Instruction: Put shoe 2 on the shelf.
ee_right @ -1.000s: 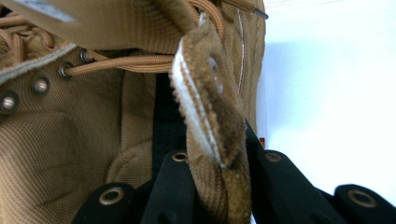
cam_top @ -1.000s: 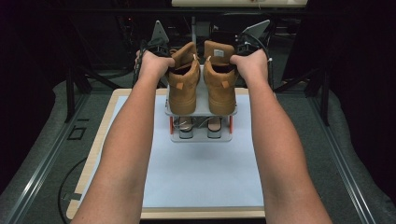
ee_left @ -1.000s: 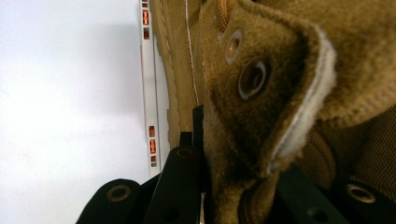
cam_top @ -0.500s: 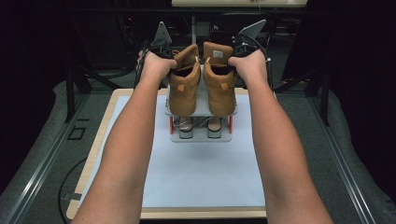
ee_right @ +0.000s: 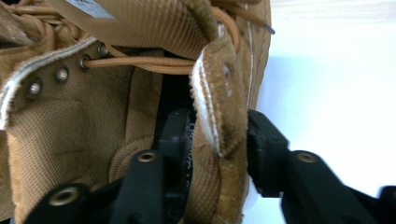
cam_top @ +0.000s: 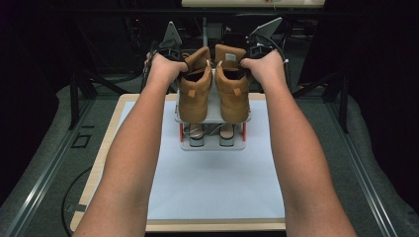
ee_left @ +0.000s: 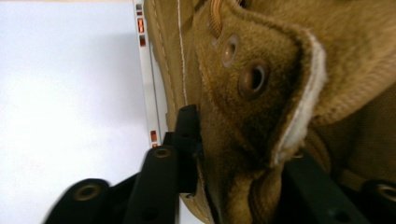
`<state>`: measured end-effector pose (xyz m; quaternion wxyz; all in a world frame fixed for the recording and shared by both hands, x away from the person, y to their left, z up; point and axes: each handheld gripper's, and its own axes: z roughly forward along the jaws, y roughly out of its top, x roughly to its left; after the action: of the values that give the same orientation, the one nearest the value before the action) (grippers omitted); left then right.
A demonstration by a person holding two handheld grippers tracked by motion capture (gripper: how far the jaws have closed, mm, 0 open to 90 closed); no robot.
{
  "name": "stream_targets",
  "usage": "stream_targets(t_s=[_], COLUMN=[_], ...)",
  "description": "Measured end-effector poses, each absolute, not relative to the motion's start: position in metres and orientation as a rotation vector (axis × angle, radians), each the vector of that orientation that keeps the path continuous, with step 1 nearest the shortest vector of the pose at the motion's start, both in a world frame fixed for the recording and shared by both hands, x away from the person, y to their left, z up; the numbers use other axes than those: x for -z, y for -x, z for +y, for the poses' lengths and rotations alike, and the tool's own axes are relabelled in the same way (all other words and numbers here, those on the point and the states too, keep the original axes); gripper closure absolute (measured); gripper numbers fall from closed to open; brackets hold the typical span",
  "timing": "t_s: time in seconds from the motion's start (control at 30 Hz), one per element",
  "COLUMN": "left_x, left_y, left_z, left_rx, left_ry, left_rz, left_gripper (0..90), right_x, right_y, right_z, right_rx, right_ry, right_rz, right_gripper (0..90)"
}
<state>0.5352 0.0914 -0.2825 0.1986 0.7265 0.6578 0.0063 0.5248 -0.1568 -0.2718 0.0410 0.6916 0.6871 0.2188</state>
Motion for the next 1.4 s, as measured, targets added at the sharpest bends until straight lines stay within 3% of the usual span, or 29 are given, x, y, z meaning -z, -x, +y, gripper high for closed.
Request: stream_targets(t_s=[0.33, 1.03, 1.4], left_x=[0.271, 0.220, 0.224], left_y=[-0.527, -0.479, -0.470], left_z=[0.093, 0.125, 0.145], left_rx=[-0.106, -0.173, -0.181], left_ry=[-2.021, -2.029, -2.066], left_rz=[1.765, 1.697, 1.712], left_gripper=[49.9, 47.5, 45.8], right_x=[0.259, 0.207, 0.210], right_y=[-0.517, -0.464, -0.449], right_z=[-0.163, -0.198, -0.208], right_rx=[-0.683, -0.730, -0.663], right_ry=[-2.062, -1.957, -1.913], right_rz=[2.093, 2.108, 2.129], right_gripper=[52.5, 49.4, 46.4])
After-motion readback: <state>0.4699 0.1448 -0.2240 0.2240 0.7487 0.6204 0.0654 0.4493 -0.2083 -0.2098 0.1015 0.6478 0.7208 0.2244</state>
